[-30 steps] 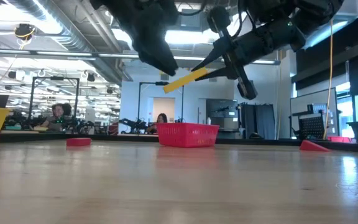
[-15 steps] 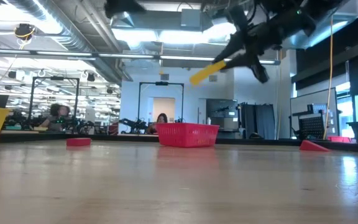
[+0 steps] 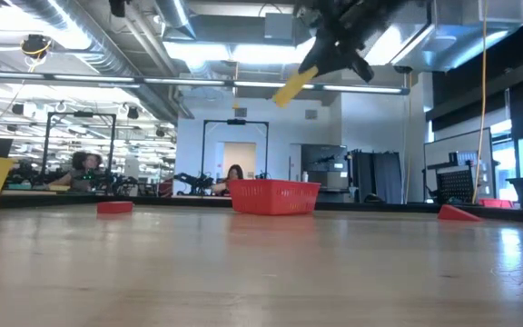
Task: Sort & place blocks by color
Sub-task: Put the top yellow block into the red bin
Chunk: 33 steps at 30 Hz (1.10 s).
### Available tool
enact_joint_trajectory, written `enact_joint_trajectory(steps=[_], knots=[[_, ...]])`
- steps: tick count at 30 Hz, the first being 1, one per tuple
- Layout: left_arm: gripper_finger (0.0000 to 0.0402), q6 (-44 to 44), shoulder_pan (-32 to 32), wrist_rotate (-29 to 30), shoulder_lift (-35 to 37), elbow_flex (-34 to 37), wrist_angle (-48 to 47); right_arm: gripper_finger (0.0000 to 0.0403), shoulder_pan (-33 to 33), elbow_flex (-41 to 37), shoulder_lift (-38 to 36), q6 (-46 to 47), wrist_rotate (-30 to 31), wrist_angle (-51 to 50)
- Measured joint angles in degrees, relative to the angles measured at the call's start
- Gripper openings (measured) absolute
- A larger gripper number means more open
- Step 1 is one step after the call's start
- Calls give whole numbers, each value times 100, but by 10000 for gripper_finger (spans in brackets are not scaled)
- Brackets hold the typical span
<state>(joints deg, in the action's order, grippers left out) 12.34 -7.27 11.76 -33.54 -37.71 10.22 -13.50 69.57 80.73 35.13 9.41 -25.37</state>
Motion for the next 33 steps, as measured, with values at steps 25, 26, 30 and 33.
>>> enact_joint_trajectory(steps=[25,26,30,33], knots=[[235,81,0,128,-61,6,13,59,-209,2425,3414,-870,-611,-2241],[235,81,0,128,-61,6,13,59,-210,2426,3412,-870,-613,-2236],[235,81,0,128,-61,4,11,59,-214,2425,3412,-826,-623,-2250],[235,81,0,128,-61,5,10,69,-214,2425,3412,-688,-656,-2257]])
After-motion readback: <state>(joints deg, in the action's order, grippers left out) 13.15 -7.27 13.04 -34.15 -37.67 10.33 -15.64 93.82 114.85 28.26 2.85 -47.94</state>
